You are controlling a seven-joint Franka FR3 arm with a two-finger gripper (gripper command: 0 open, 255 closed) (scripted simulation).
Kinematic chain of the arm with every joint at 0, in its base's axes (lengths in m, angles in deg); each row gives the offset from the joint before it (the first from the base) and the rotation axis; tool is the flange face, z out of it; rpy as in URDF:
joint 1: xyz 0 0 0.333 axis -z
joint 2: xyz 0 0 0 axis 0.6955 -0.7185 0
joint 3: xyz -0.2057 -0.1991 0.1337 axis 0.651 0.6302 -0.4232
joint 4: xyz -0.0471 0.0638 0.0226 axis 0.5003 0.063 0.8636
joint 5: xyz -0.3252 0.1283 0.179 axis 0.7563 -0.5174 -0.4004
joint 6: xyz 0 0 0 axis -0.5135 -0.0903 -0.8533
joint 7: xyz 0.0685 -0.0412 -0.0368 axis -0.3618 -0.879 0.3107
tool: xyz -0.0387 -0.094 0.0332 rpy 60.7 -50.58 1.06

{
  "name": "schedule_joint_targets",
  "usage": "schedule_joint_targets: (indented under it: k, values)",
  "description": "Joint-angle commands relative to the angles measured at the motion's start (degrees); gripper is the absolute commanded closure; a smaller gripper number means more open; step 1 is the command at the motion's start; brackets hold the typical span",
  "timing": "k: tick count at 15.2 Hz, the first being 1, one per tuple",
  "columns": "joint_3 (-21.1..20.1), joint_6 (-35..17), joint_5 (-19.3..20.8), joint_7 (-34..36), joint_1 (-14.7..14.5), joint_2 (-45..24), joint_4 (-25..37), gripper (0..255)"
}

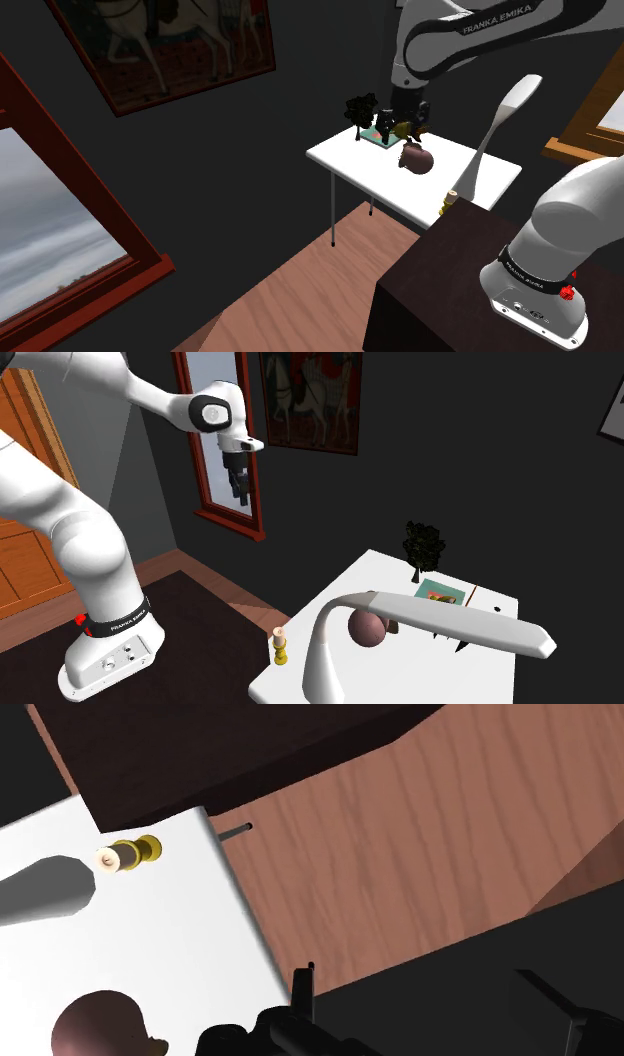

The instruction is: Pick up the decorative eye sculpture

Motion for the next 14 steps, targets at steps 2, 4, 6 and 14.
schedule_joint_targets:
  k: [2,4,6,14]
  values:
    - [-0.9,-5.8,1.5,4.5,2.1,-5.7,0.8,0]
    - [-1.2,-9.3,2.8,7.4,3.4,-9.5,1.4,0]
    - [-1.4,-12.6,4.3,10.5,4.8,-13.3,2.3,0]
    - [-0.2,-23.1,12.3,23.9,9.2,-28.6,8.0,0]
